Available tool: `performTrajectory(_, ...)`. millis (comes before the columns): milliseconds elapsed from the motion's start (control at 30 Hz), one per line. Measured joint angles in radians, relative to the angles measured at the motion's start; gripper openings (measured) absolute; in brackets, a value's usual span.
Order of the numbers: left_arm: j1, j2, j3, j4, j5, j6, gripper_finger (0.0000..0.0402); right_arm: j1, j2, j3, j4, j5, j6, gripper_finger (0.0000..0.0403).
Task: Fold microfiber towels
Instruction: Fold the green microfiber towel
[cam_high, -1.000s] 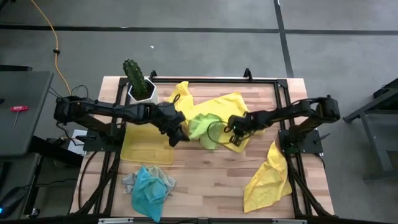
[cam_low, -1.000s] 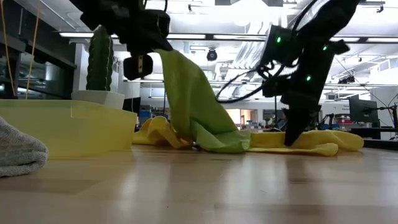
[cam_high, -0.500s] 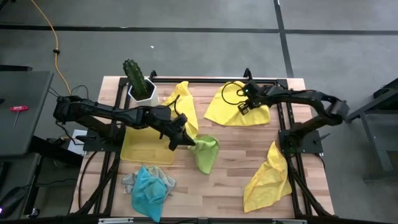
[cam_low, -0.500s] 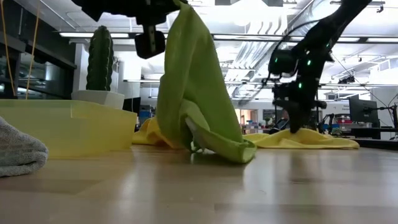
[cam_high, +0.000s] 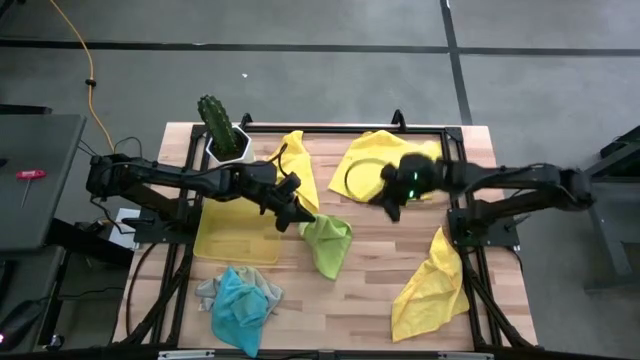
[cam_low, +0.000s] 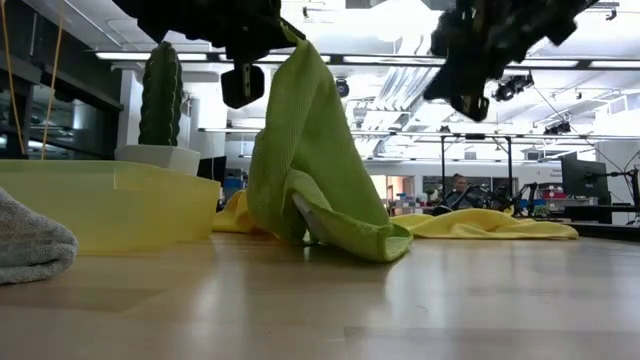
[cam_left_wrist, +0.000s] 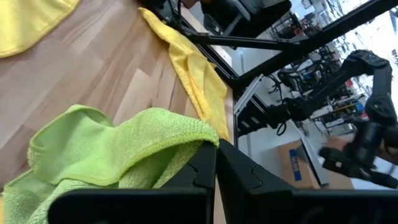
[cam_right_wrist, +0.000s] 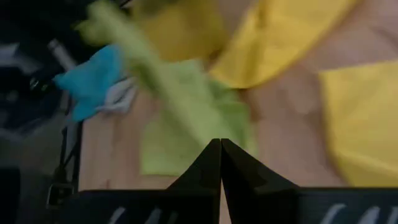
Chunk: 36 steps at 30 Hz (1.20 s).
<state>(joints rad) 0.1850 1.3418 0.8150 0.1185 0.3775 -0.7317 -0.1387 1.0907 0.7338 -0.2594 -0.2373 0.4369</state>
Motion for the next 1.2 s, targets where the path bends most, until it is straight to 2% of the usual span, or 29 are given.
performTrajectory(100,0.0,0.0,0.0,-0.013,0.0,0.003,0.0,0.155,0.053,0.0,0.062,0.116,0.05,0.0005)
performTrajectory(267,0.0,0.0,0.0,-0.036,-0.006,0.021,0.0,0.326,0.189,0.0,0.206,0.182,0.122,0.0048)
performTrajectory(433,0.0,0.0,0.0,-0.065,-0.026,0.036,0.0,0.416,0.367,0.045,0.258,0.191,0.143,0.0125)
performTrajectory(600,0.0,0.0,0.0,-0.082,-0.043,0.036,0.0,0.466,0.566,0.194,0.249,0.18,0.018,0.0175)
performTrajectory(900,0.0,0.0,0.0,-0.1,-0.051,0.051,0.0,0.489,0.843,0.445,0.098,0.178,-0.053,0.0181)
performTrajectory(1033,0.0,0.0,0.0,-0.104,-0.05,0.066,0.0,0.493,0.899,0.5,0.066,0.185,-0.029,0.0181)
performTrajectory(1200,0.0,0.0,0.0,-0.11,-0.047,0.073,0.0,0.505,0.91,0.533,-0.011,0.21,-0.027,0.0181)
